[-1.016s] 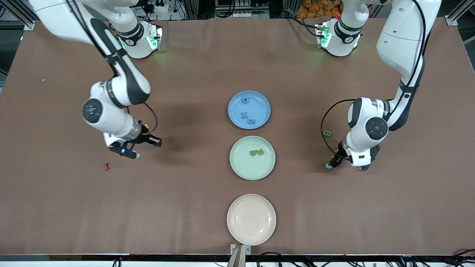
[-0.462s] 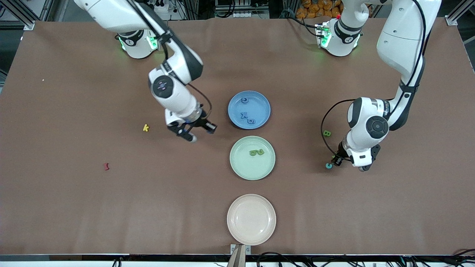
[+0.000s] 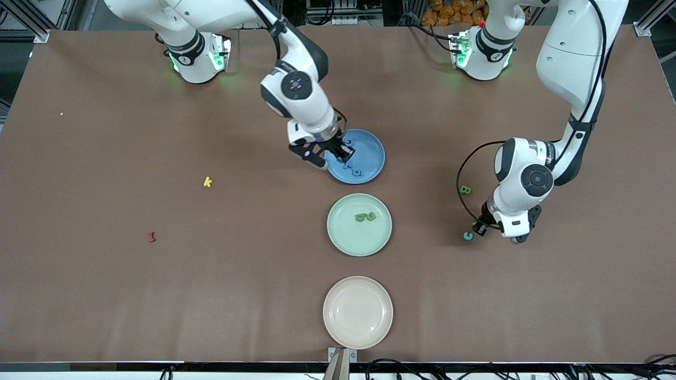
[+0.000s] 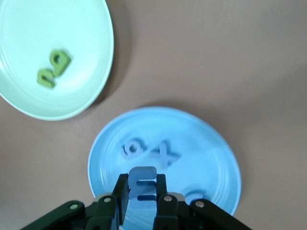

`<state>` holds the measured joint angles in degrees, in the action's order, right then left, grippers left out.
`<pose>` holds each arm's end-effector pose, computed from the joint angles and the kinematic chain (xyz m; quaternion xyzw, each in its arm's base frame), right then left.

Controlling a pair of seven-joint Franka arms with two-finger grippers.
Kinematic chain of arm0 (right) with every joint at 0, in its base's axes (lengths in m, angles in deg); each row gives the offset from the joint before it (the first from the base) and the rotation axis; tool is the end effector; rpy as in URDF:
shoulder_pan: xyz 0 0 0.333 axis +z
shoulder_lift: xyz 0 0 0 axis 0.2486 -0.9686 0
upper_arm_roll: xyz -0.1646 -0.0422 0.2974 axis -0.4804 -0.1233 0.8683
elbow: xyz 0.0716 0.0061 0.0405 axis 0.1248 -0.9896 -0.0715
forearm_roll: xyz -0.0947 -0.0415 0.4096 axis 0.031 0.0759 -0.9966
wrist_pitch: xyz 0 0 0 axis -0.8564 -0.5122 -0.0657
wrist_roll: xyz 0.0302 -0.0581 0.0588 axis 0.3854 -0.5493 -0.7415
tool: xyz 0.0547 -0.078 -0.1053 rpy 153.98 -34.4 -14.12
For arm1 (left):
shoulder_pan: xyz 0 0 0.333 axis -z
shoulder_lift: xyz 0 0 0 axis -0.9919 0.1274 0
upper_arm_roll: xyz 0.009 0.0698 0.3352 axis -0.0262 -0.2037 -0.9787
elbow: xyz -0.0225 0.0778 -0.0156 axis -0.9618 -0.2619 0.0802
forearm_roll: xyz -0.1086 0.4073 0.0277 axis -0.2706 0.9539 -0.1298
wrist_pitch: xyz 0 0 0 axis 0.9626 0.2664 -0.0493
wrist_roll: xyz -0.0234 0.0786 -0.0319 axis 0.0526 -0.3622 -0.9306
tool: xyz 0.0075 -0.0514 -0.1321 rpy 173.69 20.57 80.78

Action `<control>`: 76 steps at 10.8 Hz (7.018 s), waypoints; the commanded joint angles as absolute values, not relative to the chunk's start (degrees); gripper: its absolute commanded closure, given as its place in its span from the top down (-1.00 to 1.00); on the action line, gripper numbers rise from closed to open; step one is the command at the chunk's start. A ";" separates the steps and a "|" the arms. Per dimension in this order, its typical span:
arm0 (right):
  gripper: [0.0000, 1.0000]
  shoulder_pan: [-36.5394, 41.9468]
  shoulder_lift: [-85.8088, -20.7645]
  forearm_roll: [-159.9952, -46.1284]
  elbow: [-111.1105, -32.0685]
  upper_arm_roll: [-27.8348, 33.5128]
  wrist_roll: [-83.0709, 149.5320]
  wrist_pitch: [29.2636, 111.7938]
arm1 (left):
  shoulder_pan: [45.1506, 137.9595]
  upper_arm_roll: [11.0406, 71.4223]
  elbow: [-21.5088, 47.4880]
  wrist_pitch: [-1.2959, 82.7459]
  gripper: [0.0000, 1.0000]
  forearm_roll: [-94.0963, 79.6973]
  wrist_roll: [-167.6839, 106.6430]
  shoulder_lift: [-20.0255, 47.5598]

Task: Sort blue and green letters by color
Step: 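Release the E on the blue plate while the left gripper carries the N, then release the N on the green plate while the right gripper withdraws, then move the left gripper over the green B, then lower the left gripper and grasp the green B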

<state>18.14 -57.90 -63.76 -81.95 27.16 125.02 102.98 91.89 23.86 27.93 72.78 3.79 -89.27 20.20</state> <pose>0.4396 0.5331 0.2409 -0.9427 0.3108 0.0200 0.1201 0.6330 -0.1126 0.1413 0.8925 0.4505 0.0200 0.0088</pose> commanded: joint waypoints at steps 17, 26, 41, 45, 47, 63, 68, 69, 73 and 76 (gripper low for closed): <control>1.00 -4.52 -49.44 -57.60 -72.41 32.90 97.21 76.22 | 113.88 28.71 8.37 73.42 0.50 3.37 -105.29 28.05; 1.00 -20.73 -34.75 -57.95 -70.41 20.88 51.83 63.21 | 106.86 28.71 11.17 62.27 1.00 6.27 -104.67 25.60; 1.00 -18.79 -31.76 -69.03 -60.36 11.10 34.31 46.75 | 95.42 27.83 45.20 79.22 1.00 8.74 -108.88 10.38; 1.00 -18.18 -30.18 -69.03 -61.95 11.28 34.31 51.58 | 95.51 26.08 45.03 79.13 1.00 8.82 -109.50 11.61; 1.00 -18.09 -29.91 -68.94 -61.69 11.45 34.40 52.03 | 95.43 25.72 45.03 79.04 1.00 10.05 -109.50 11.70; 1.00 -17.82 -28.77 -68.41 -64.84 11.72 38.70 49.21 | 95.07 25.63 45.20 80.62 1.00 10.41 -111.17 10.82; 1.00 -17.82 -28.42 -68.41 -65.73 11.72 38.70 50.45 | 95.51 25.63 45.20 81.76 1.00 10.41 -111.26 11.87; 1.00 -17.82 -28.50 -68.41 -65.73 11.80 38.70 50.45 | 95.51 25.54 45.20 82.29 1.00 10.41 -111.17 12.31; 1.00 -17.91 -28.77 -68.41 -65.56 11.72 38.79 50.53 | 95.51 25.54 44.94 83.52 -0.98 10.41 -113.52 12.58; 1.00 -17.91 -28.85 -68.41 -65.56 11.72 38.79 50.80 | 95.69 25.45 44.59 83.52 -1.00 10.41 -113.98 12.40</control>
<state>-17.80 -30.16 -67.92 -64.01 11.77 38.14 49.82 95.41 25.63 44.53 82.53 8.52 -111.43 12.41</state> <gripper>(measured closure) 0.000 0.339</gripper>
